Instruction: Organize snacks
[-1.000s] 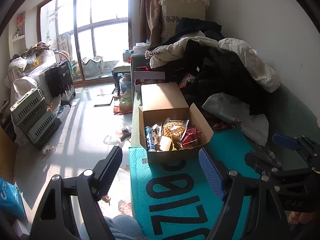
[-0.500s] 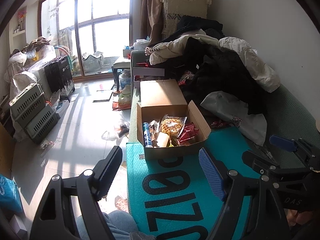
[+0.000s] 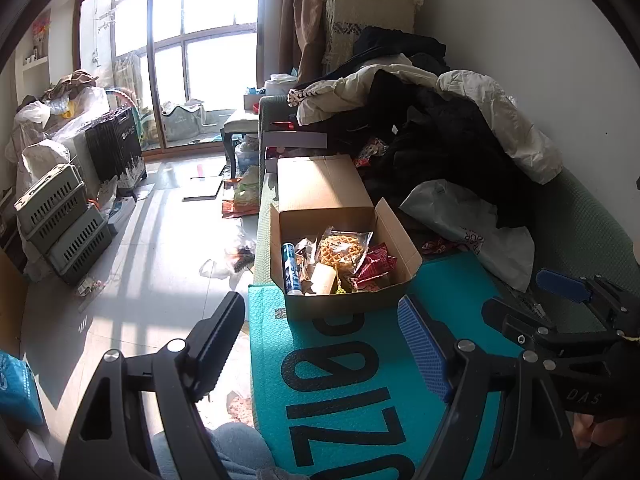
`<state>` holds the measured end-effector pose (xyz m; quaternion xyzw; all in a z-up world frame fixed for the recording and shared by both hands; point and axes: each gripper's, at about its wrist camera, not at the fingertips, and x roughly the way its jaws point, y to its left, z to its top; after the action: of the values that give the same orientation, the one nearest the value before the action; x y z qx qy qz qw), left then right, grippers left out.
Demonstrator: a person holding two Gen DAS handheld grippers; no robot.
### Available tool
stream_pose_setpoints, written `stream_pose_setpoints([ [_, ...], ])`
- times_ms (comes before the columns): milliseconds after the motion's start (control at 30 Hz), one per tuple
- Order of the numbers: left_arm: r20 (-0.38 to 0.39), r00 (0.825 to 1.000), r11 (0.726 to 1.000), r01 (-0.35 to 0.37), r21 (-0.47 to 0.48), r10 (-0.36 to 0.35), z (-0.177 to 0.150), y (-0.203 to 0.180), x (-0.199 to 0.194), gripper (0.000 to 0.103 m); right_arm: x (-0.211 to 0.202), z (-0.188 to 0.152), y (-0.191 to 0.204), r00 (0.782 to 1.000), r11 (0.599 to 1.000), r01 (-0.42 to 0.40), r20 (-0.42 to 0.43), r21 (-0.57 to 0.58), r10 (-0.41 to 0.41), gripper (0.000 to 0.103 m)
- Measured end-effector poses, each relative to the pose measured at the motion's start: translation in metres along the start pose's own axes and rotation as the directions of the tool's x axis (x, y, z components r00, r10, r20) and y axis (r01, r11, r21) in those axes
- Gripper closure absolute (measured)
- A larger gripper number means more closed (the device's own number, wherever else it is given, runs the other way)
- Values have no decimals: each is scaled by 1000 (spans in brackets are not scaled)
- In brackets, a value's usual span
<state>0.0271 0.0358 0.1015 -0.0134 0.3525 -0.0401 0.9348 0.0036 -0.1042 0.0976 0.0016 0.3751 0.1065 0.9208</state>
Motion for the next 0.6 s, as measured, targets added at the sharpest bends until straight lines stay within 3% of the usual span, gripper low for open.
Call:
stream_pose_setpoints([
  [600,-4,1000,999,-30,18,30,-3,-4,1,24,-6,-1,-8,999,999,42,-3,14,-42,13],
])
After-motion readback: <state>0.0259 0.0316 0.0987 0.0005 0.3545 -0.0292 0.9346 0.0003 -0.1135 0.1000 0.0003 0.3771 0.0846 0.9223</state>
